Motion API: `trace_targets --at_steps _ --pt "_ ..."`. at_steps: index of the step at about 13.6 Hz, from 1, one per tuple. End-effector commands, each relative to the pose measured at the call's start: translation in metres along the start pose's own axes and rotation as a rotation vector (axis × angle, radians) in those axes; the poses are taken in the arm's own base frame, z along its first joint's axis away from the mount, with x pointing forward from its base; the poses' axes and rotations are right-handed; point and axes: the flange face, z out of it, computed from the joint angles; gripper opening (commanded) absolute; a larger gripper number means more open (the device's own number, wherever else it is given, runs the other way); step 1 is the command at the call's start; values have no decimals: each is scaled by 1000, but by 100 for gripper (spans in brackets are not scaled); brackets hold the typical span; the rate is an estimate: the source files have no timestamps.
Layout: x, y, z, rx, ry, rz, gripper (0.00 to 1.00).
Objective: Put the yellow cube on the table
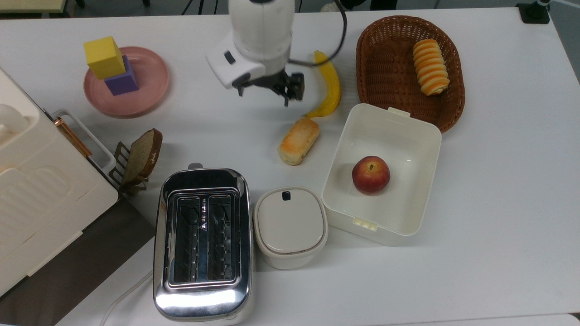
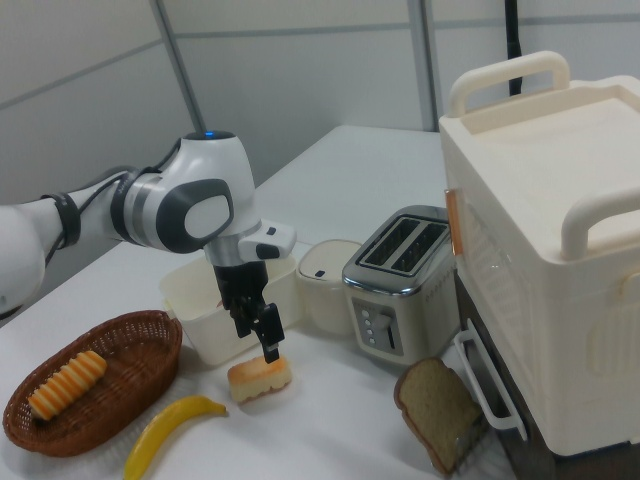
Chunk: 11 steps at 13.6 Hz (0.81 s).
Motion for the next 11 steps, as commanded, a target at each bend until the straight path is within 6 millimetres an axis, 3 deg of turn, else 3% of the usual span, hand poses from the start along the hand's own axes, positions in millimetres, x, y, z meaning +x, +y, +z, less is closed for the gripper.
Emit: trace_targets --at_steps 1,3,5,7,9,11 --pt "-1 -12 10 64 -22 208 100" --pt "-6 -37 29 61 -53 227 100" --pt "3 -45 47 64 -41 278 100" --pt "5 -47 50 64 -37 265 100" --pt "3 -38 42 46 -34 153 100" --pt "0 -11 21 -1 -36 -50 100"
